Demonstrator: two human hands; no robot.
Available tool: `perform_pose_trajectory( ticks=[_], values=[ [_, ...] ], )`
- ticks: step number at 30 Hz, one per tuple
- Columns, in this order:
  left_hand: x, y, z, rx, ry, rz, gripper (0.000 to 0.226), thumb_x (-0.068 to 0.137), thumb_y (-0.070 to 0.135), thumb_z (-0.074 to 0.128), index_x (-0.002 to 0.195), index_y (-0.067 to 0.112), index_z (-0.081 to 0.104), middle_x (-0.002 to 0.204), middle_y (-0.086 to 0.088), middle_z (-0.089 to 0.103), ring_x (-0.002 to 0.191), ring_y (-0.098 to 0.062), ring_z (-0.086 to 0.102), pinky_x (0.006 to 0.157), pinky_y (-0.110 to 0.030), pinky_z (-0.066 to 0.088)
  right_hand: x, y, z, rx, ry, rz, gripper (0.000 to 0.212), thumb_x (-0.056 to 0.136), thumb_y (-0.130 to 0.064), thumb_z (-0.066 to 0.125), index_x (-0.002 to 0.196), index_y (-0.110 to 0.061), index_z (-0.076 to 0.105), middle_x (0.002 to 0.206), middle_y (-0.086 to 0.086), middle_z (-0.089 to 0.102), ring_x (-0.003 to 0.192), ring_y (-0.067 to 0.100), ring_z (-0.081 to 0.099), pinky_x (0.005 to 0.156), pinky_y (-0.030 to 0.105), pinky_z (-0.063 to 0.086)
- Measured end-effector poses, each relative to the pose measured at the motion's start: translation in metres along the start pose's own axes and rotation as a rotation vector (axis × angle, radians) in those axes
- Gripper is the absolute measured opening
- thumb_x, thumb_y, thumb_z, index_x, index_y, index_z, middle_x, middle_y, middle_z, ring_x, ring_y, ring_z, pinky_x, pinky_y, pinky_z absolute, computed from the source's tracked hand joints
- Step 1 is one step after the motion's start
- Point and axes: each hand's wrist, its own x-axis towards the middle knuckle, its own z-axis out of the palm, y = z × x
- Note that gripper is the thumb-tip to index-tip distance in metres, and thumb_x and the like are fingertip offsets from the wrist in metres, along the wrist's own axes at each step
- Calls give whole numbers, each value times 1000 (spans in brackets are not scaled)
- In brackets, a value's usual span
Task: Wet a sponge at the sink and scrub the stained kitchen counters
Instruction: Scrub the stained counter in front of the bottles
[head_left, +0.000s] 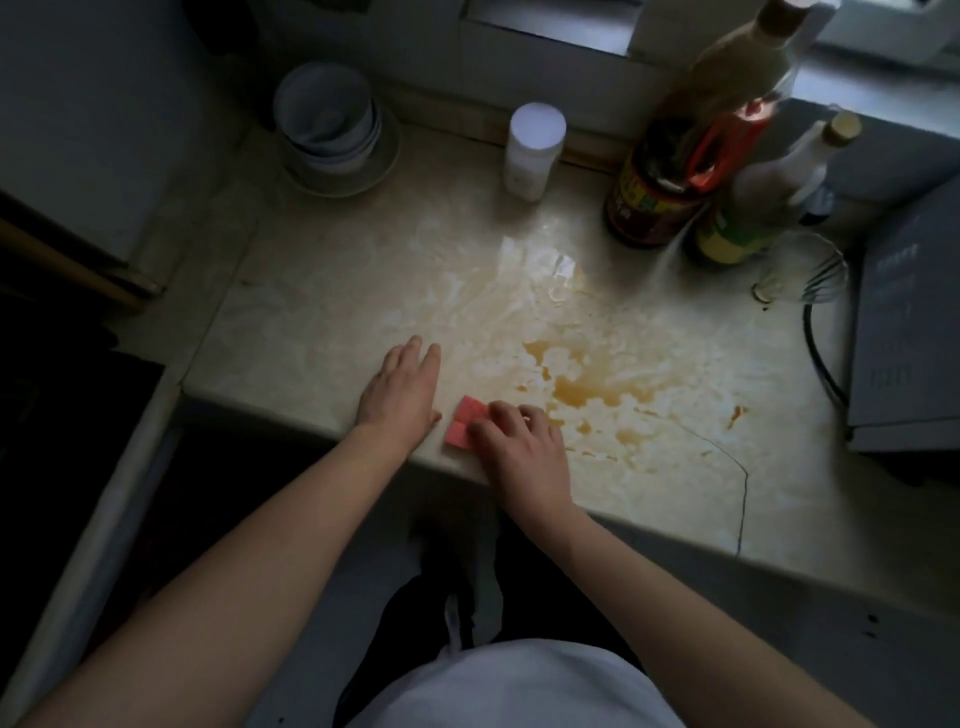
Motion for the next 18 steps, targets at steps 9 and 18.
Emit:
perform_pose_trajectory(
  ticks=[9,18],
  values=[
    [46,39,-15,111,-14,-31,98,79,-1,64,156,20,5,162,-13,5,147,-34,13,113,-41,34,78,66,-24,26,71,37,29,95,-31,56,123,-32,61,141,0,54,123,35,45,89,43,39],
    [66,50,-19,164,-116,-75,90,85,-11,44,156,16,-3,163,-11,-10,146,-45,6,113,-49,33,158,100,-43,67,40,64,35,100,-29,51,133,-34,57,151,0,47,131,37,40,98,45,35]
  ],
)
